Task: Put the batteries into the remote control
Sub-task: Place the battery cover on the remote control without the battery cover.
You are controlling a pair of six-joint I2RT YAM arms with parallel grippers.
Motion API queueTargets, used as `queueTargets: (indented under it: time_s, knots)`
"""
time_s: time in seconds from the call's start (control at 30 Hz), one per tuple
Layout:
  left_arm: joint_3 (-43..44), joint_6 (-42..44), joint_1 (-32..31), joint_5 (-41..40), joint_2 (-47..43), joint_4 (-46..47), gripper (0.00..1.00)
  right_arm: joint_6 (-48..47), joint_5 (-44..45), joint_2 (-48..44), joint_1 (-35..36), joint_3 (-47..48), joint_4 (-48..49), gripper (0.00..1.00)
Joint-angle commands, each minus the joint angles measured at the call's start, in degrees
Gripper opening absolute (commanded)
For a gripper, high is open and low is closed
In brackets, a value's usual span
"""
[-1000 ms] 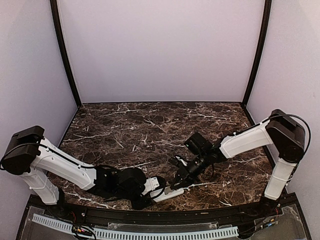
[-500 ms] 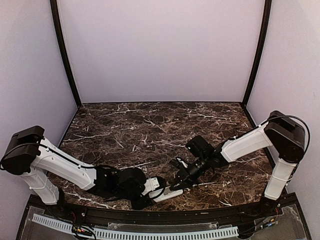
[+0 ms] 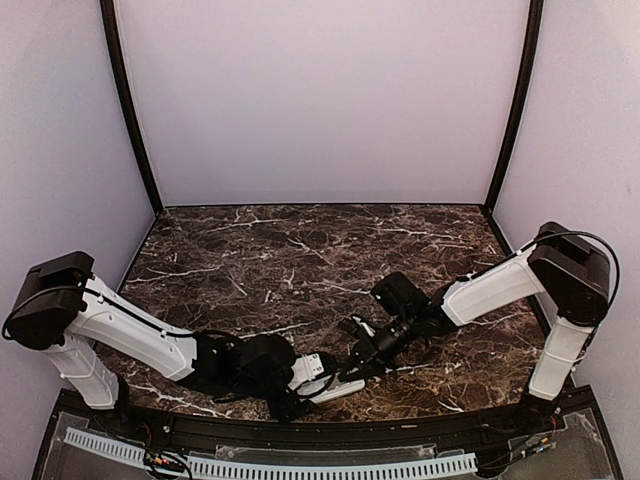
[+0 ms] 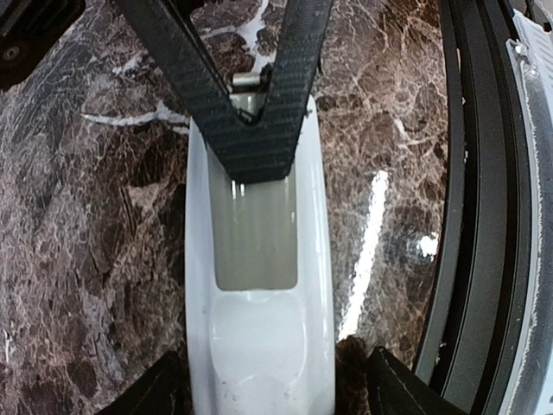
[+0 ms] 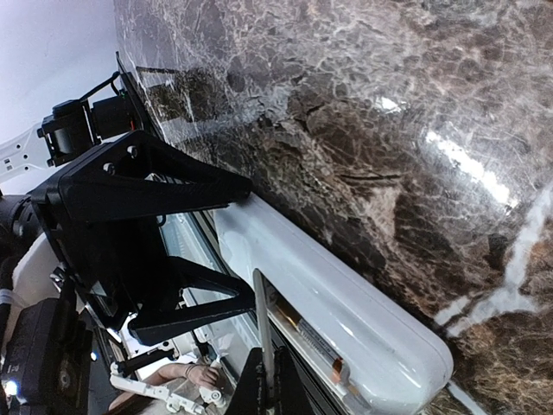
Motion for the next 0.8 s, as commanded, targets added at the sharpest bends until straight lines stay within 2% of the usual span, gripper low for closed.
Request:
queueTargets:
  time_s: [0.0, 0.2, 0.6, 0.77]
  knots:
    - [0.9, 1.2, -0.2, 0.2, -1.2, 3.7, 0.72, -0.7, 4.2, 2.1, 1.3, -0.8, -4.3, 0.00]
    - [1.1, 1.5, 0.3, 0.1, -0.3, 9.6, 0.67, -0.9, 4.5, 2.2, 1.3, -0.8, -4.2, 0.00]
    - [3.3, 2.8, 2.4, 0.7, 4.6, 12.5, 0.41, -0.2, 5.1, 1.9, 1.3, -1.5, -2.6, 0.00]
    - [3.8, 2.8, 2.5, 2.7, 5.0, 12.1, 0.39, -0.1, 5.3, 1.7, 1.4, -1.4, -2.6, 0.00]
